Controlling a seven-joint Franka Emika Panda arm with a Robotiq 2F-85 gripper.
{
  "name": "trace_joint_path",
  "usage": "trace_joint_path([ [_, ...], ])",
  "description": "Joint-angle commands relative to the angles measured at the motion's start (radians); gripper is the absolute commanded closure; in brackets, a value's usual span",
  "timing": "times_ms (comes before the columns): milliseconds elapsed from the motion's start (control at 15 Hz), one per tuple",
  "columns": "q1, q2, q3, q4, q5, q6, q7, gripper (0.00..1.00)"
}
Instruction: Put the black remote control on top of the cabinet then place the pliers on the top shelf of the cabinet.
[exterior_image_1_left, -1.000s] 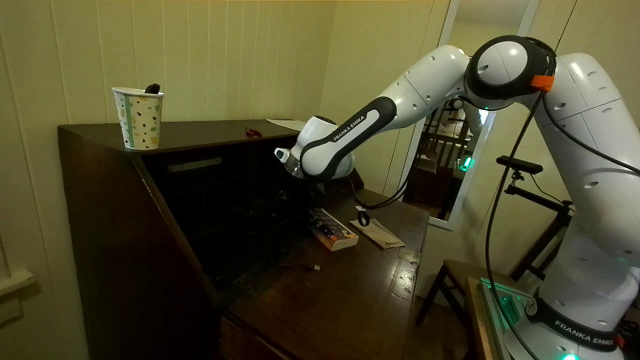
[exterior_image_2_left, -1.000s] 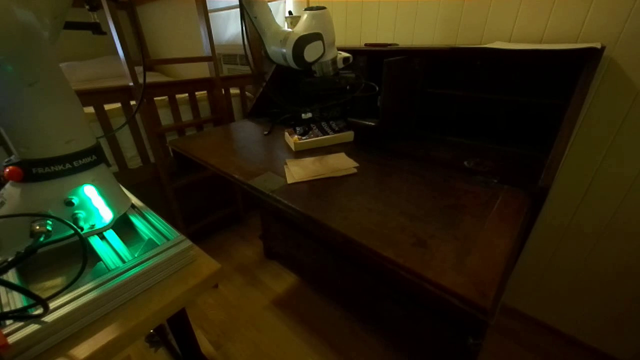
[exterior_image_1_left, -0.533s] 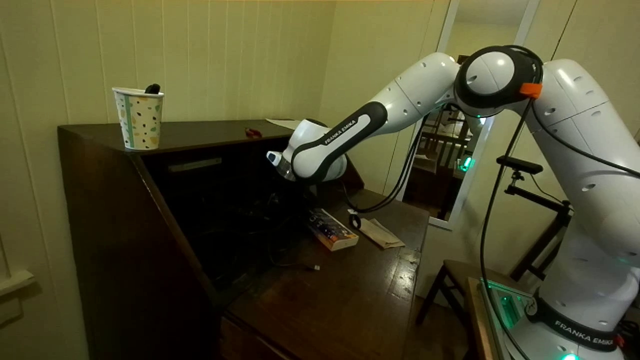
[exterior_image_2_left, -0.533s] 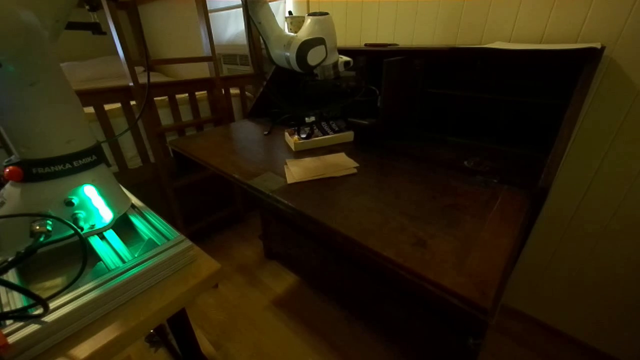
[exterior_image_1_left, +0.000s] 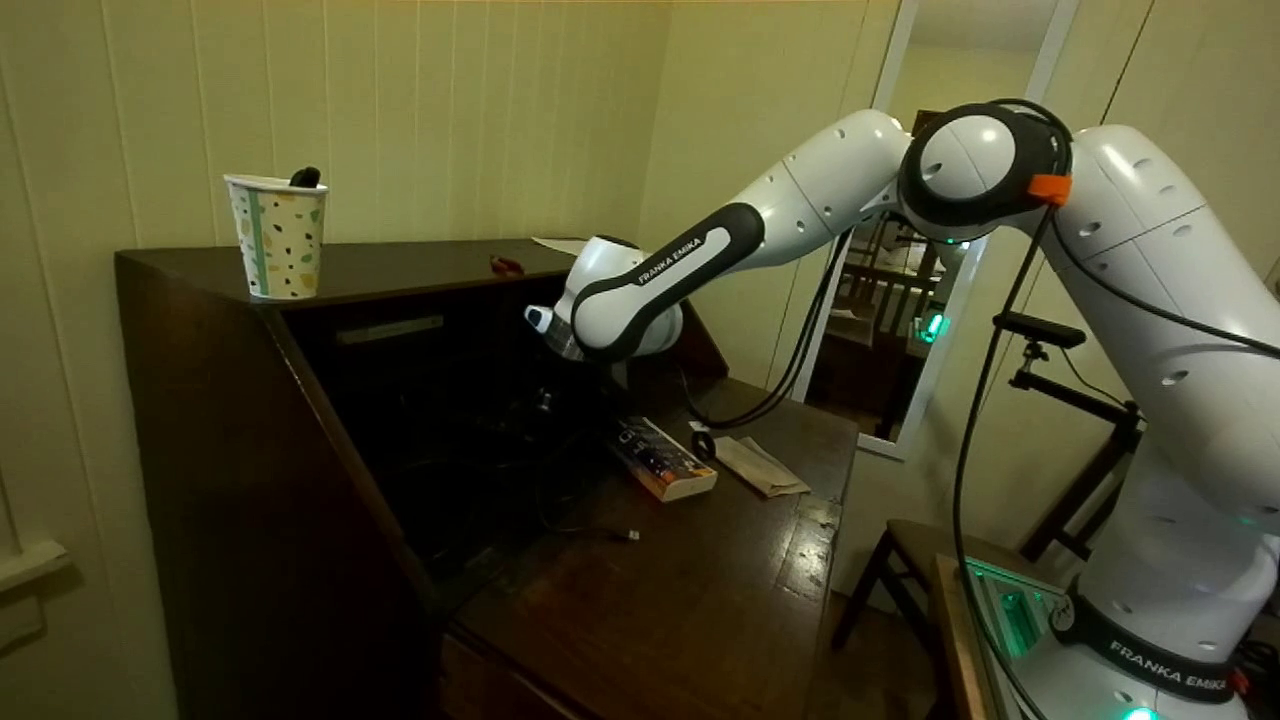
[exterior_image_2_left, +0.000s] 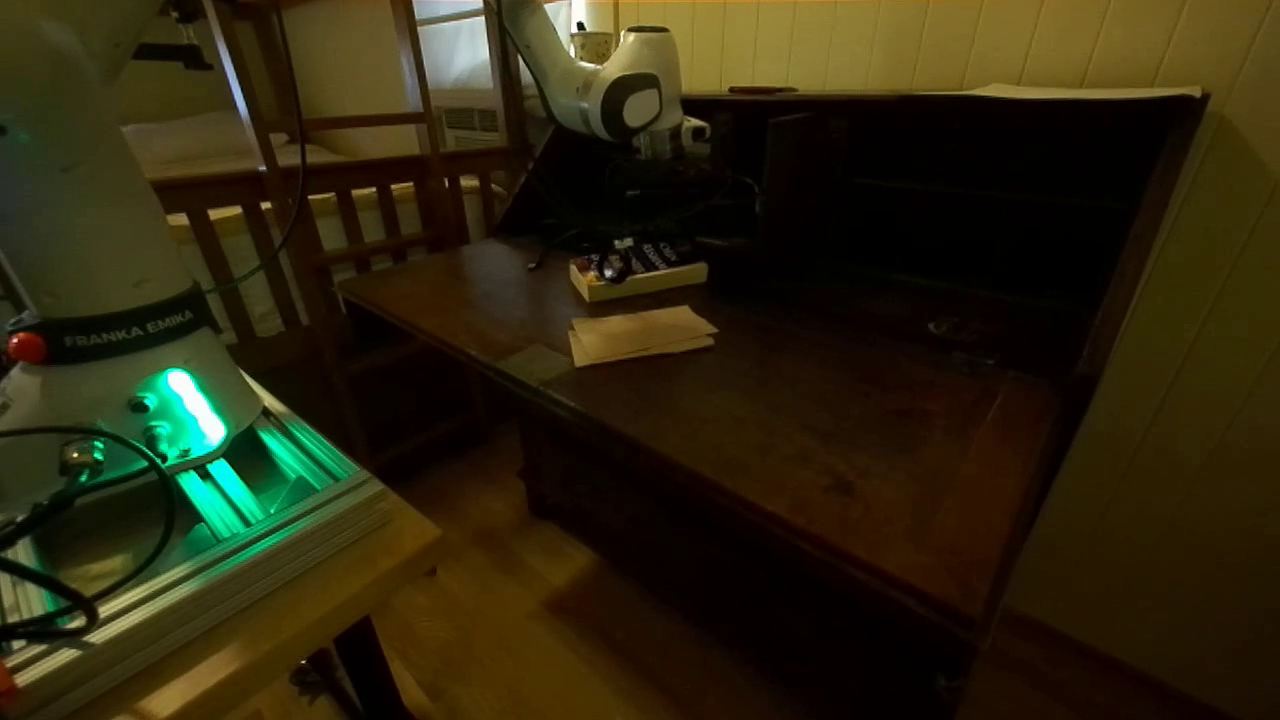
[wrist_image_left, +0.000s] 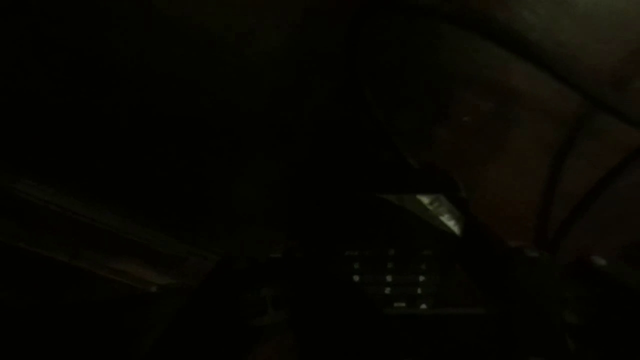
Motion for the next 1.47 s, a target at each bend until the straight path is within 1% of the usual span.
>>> trace_joint_path([
  [0,0.049,-0.026,-0.046,0.008,0.000,-0.078,0.075,0.63],
  [133,0.080,-0.080,-0.070,-0.038,-0.017,-0.127,0.118,0.64],
  [200,0.110,-0.115,-0.098,-0.069,-0.034,-0.152,0.155,0.64],
  [400,0.170,-0.211,-0.141,-0.155,-0.068,-0.278,0.222,0.64],
  [533,0.200,-0.281,-0.147,-0.221,-0.081,-0.373,0.243,0.64],
  [600,0.212,-0.317,-0.145,-0.251,-0.084,-0.438,0.246,0.64],
  [667,0.227,-0.348,-0.148,-0.278,-0.090,-0.495,0.267,0.64],
  [800,0.259,-0.423,-0.148,-0.349,-0.103,-0.575,0.317,0.64],
  [933,0.296,-0.507,-0.141,-0.422,-0.124,-0.624,0.385,0.64],
  [1067,0.329,-0.582,-0.127,-0.478,-0.133,-0.673,0.444,0.64],
  [1200,0.366,-0.656,-0.119,-0.524,-0.157,-0.716,0.530,0.64],
  [1267,0.379,-0.692,-0.116,-0.547,-0.173,-0.714,0.585,0.64],
  [1400,0.395,-0.754,-0.116,-0.582,-0.245,-0.696,0.689,0.64],
])
